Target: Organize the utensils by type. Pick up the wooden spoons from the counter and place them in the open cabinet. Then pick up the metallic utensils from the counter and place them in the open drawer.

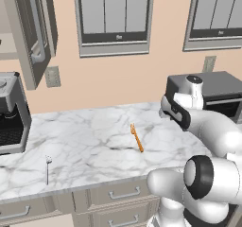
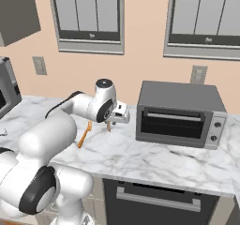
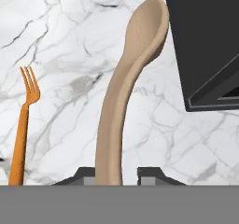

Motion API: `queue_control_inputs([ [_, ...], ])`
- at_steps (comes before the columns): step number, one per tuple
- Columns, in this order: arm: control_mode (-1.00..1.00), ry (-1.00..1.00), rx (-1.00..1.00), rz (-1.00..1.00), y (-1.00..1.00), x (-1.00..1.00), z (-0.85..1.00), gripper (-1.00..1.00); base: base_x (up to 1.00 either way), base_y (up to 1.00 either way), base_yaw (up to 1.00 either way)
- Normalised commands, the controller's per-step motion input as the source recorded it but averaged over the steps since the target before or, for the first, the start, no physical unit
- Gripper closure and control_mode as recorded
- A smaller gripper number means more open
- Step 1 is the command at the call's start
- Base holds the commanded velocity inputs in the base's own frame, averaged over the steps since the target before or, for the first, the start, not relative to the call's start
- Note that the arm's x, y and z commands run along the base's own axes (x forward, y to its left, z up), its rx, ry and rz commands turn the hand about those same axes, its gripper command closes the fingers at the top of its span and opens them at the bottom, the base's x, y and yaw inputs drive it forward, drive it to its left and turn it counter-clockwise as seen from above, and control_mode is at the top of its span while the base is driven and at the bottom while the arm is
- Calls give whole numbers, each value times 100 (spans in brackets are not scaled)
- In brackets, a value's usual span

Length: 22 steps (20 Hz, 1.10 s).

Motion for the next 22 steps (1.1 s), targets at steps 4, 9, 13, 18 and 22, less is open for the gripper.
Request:
queue_control_inputs([
  [4, -100, 0, 0, 0, 0, -36, 100, 100, 0, 0, 0],
  [9, -100, 1, -1, 0, 14, -24, 100, 100, 0, 0, 0],
  [13, -100, 0, -4, 0, 29, -21, 100, 100, 0, 0, 0],
  [18, -100, 0, -2, 0, 23, -30, 100, 100, 0, 0, 0],
  [22, -100, 0, -2, 0, 28, -29, 84, 100, 0, 0, 0],
])
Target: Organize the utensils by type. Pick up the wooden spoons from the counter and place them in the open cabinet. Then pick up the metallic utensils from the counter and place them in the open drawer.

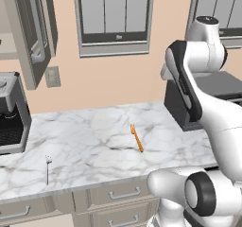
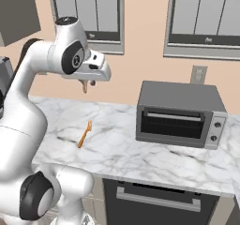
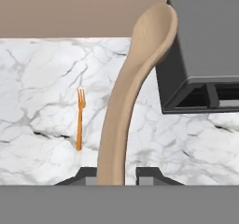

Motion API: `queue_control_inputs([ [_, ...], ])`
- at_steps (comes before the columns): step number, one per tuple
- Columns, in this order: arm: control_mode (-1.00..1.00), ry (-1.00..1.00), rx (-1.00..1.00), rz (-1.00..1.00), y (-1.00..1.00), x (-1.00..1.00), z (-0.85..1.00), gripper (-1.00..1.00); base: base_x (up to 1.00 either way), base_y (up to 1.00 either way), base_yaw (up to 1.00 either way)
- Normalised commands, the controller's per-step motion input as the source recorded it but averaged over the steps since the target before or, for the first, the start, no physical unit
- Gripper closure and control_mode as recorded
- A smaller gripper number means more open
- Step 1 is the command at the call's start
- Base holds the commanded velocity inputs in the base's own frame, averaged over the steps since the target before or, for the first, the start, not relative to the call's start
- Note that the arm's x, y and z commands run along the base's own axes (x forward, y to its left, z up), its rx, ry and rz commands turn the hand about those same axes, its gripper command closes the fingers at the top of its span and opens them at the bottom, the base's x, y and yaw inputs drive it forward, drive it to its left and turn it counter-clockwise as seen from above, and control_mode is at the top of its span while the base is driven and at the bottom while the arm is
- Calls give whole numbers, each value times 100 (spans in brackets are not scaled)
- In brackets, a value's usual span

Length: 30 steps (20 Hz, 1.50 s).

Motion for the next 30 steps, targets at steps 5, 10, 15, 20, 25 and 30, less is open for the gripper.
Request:
queue_control_inputs([
  [5, -100, -3, -10, 0, 50, -20, 2, 100, 0, 0, 0],
  [10, -100, -19, -3, 0, 37, -29, -15, 100, 0, 0, 0],
  [15, -100, -35, 3, 0, 13, -48, -1, 100, 0, 0, 0],
  [20, -100, -7, 7, 0, 0, -42, 3, 100, 0, 0, 0],
  [25, -100, 0, 1, 0, 0, -13, 0, 100, 0, 0, 0],
  [30, -100, 4, 0, 0, 0, 0, 0, 100, 0, 0, 0],
])
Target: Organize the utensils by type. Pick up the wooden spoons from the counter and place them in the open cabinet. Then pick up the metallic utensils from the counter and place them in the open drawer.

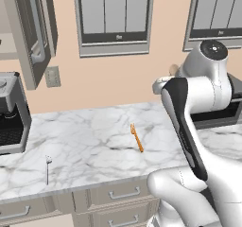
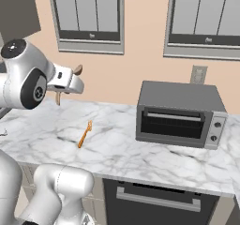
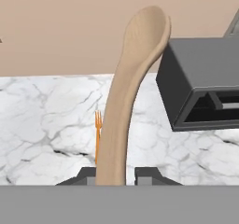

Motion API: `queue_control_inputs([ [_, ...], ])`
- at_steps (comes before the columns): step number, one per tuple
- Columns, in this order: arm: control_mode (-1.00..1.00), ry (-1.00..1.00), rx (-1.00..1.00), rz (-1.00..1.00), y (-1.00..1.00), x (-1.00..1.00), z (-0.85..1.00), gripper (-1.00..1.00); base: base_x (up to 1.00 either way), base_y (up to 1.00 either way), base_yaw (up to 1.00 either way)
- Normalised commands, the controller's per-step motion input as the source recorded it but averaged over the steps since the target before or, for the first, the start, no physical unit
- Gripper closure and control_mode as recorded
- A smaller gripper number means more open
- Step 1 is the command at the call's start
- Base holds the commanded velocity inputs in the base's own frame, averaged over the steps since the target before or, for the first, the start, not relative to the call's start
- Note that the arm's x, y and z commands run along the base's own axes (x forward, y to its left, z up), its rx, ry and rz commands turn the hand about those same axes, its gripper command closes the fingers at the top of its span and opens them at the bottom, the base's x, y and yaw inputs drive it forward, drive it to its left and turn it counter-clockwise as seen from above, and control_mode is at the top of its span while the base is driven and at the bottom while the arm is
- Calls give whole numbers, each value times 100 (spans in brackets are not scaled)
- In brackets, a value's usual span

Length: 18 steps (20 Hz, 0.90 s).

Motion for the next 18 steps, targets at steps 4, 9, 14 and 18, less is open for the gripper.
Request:
queue_control_inputs([
  [4, -100, 9, 0, 0, 0, 0, 0, 100, 0, 0, 0],
  [9, -100, 0, 0, 0, 0, 0, 0, 100, 0, 0, 0],
  [14, -100, 0, 0, 0, 0, 0, 0, 100, 0, 0, 0],
  [18, -100, 3, 0, 0, 0, -31, -9, 100, 0, 0, 0],
])
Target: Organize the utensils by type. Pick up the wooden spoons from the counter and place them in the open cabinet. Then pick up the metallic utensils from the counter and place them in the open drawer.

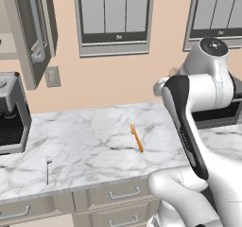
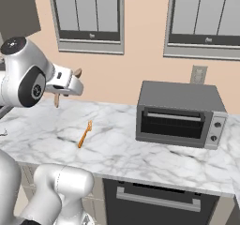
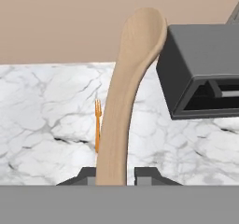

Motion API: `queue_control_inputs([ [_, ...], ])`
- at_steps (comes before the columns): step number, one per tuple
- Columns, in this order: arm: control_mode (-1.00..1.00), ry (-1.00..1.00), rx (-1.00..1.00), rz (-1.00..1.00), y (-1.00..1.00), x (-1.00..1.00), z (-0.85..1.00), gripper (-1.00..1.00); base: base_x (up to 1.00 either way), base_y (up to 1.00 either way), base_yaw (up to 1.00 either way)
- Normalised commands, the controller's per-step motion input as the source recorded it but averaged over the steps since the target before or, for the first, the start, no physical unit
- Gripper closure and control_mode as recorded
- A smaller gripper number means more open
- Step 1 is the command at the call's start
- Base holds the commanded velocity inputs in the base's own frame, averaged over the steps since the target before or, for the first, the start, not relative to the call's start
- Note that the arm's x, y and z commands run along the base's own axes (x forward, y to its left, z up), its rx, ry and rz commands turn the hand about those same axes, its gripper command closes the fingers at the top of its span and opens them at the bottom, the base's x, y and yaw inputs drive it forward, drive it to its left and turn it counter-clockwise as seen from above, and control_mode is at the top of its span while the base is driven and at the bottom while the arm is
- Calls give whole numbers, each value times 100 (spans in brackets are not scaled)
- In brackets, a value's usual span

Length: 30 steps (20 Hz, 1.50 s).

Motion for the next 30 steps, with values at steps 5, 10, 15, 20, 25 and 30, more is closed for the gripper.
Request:
queue_control_inputs([
  [5, -100, 2, 0, 0, 5, -51, -15, 100, 0, 0, 0],
  [10, -100, 0, 0, 0, 1, -26, -10, 100, 0, 0, 0],
  [15, 100, 0, 0, 0, 0, -15, -5, 100, -6, 0, 0],
  [20, 100, 0, 0, 0, 0, 0, 0, 100, -50, 0, 0],
  [25, 100, 0, 0, 0, 0, 0, 0, 100, -62, 7, 0],
  [30, 100, 0, 0, 0, 0, 0, 0, 100, -15, 51, -3],
])
